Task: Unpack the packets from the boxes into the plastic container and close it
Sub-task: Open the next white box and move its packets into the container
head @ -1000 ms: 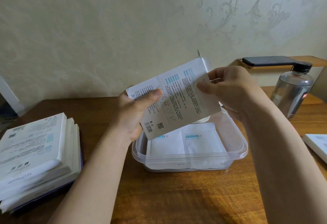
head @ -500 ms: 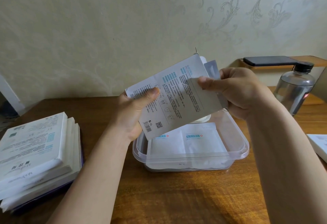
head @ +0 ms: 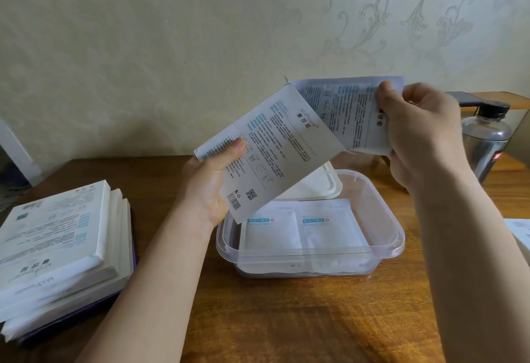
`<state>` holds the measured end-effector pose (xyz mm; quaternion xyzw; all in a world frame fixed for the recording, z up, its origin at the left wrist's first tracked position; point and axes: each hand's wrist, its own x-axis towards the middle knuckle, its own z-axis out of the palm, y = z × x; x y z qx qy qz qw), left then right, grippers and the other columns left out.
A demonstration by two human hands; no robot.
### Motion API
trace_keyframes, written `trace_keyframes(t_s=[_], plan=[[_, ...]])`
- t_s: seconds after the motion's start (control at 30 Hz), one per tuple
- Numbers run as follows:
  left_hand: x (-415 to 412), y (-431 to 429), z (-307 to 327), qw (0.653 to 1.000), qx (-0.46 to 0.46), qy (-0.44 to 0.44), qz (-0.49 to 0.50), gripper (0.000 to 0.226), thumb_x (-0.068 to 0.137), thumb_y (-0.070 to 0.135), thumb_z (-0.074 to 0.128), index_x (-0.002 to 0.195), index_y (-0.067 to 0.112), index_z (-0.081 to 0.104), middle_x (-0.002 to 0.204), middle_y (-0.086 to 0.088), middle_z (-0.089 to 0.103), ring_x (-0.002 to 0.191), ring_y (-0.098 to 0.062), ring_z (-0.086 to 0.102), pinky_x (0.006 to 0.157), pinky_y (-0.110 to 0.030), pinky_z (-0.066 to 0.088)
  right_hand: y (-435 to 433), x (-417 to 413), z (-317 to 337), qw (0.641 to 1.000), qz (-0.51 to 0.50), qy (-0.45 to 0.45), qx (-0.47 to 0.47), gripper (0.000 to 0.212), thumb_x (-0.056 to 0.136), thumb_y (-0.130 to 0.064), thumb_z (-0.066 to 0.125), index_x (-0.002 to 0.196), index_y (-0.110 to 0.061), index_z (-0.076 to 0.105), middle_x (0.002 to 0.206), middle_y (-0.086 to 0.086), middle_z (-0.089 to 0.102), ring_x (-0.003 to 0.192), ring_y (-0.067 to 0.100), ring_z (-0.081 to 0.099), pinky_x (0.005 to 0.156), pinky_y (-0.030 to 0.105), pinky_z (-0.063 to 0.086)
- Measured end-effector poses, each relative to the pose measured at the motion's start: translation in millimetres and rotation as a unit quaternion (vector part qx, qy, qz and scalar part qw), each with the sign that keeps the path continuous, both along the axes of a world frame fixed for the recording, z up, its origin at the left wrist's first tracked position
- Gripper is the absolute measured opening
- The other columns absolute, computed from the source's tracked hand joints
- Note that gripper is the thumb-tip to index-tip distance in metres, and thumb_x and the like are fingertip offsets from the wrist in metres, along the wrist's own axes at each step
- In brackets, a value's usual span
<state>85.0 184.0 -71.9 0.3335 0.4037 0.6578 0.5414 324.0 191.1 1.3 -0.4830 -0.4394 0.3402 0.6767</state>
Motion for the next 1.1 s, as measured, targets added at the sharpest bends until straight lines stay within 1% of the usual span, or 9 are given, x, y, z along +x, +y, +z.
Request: trace_keyframes(t_s=[0.1, 0.2, 0.33, 0.47, 0.67, 0.77, 0.87, 1.0, 1.1], plan=[[1.2, -0.8, 1.3, 0.999, -0.009, -0.021, 0.024, 0.058, 0.069, 0.019, 0.081, 0.125, 0.007, 0.068, 0.112, -0.016, 0.076, 0.098, -0.033, 0.076, 0.071, -0.042, 0.063, -1.9, 5.9, 0.8, 0.998, -0.031, -0.019, 0.055, 0.015, 0.092, -0.020, 0.069, 0.098, -0.021, 0.056, 0.099, 0.021, 0.069, 0.085, 0.027, 0.074, 0.072, 0.056, 0.061], [1.4, -0.4, 3.0, 0.998, -0.014, -0.043, 0.054, 0.039, 0.082, 0.014, 0.079, 0.119, 0.008, 0.070, 0.107, -0.015, 0.078, 0.093, -0.031, 0.077, 0.073, -0.044, 0.063, -7.5, 11.6, 4.3, 0.996, -0.017, -0.028, 0.085, 0.041, 0.091, -0.005, 0.065, 0.120, -0.031, 0.052, 0.096, 0.015, 0.068, 0.083, 0.023, 0.075, 0.069, 0.042, 0.063], [2.1, -0.1, 4.5, 0.995, -0.009, -0.053, 0.080, 0.022, 0.084, 0.013, 0.079, 0.105, 0.013, 0.071, 0.099, -0.012, 0.079, 0.079, -0.026, 0.078, 0.064, -0.041, 0.064, -15.3, 14.4, 13.7, 0.994, 0.049, -0.014, 0.092, 0.026, 0.093, 0.004, 0.052, 0.102, -0.007, 0.074, 0.089, 0.011, 0.074, 0.075, 0.028, 0.076, 0.057, 0.036, 0.061], [3.7, -0.9, 2.7, 0.994, 0.000, -0.053, 0.091, 0.026, 0.084, 0.015, 0.079, 0.107, 0.013, 0.070, 0.098, -0.010, 0.080, 0.081, -0.026, 0.078, 0.064, -0.040, 0.063, -22.7, 17.2, 14.7, 0.980, 0.146, -0.086, 0.108, 0.050, 0.081, 0.017, 0.038, 0.109, -0.008, 0.072, 0.097, 0.009, 0.078, 0.095, 0.023, 0.075, 0.067, 0.039, 0.062], [8.6, 1.4, 0.7, 0.988, 0.002, -0.055, 0.141, 0.017, 0.086, 0.010, 0.080, 0.101, 0.013, 0.071, 0.091, -0.008, 0.080, 0.075, -0.022, 0.078, 0.063, -0.040, 0.064, -20.8, 11.9, 8.5, 0.932, 0.003, -0.322, 0.168, 0.017, 0.089, -0.019, 0.073, 0.092, -0.036, 0.072, 0.074, -0.010, 0.069, 0.060, -0.002, 0.061, 0.061, 0.021, 0.052], [8.7, 2.4, 0.0, 0.986, -0.004, -0.060, 0.153, 0.025, 0.084, 0.012, 0.082, 0.106, 0.011, 0.071, 0.095, -0.010, 0.080, 0.079, -0.025, 0.079, 0.066, -0.042, 0.064, -14.5, 12.9, 5.7, 0.930, -0.008, -0.345, 0.124, 0.008, 0.088, -0.029, 0.074, 0.086, -0.036, 0.073, 0.092, 0.000, 0.066, 0.076, 0.002, 0.058, 0.068, 0.027, 0.047], [10.8, 2.8, -0.3, 0.986, -0.006, -0.061, 0.157, 0.031, 0.084, 0.012, 0.083, 0.112, 0.009, 0.071, 0.096, -0.010, 0.080, 0.083, -0.029, 0.079, 0.068, -0.048, 0.064, -5.3, 10.3, -3.1, 0.948, 0.005, -0.315, 0.054, 0.011, 0.088, -0.021, 0.069, 0.079, -0.014, 0.073, 0.087, 0.018, 0.070, 0.068, 0.021, 0.061, 0.062, 0.036, 0.051], [11.9, 2.7, -0.2, 0.984, -0.008, -0.077, 0.160, 0.037, 0.082, 0.010, 0.084, 0.117, 0.007, 0.069, 0.098, -0.010, 0.080, 0.084, -0.030, 0.079, 0.070, -0.054, 0.063, 3.0, 2.6, -14.7, 0.966, 0.058, -0.247, -0.046, 0.015, 0.091, -0.007, 0.066, 0.078, -0.015, 0.065, 0.088, 0.021, 0.069, 0.083, 0.040, 0.071, 0.065, 0.058, 0.060], [12.6, 0.9, 0.5, 0.984, -0.012, -0.080, 0.158, 0.038, 0.083, 0.011, 0.084, 0.117, 0.006, 0.069, 0.099, -0.010, 0.080, 0.084, -0.029, 0.079, 0.069, -0.054, 0.063, 11.1, 5.1, -21.0, 0.966, 0.072, -0.234, -0.084, 0.013, 0.091, -0.005, 0.065, 0.080, -0.012, 0.065, 0.090, 0.024, 0.069, 0.081, 0.039, 0.071, 0.065, 0.058, 0.061]])
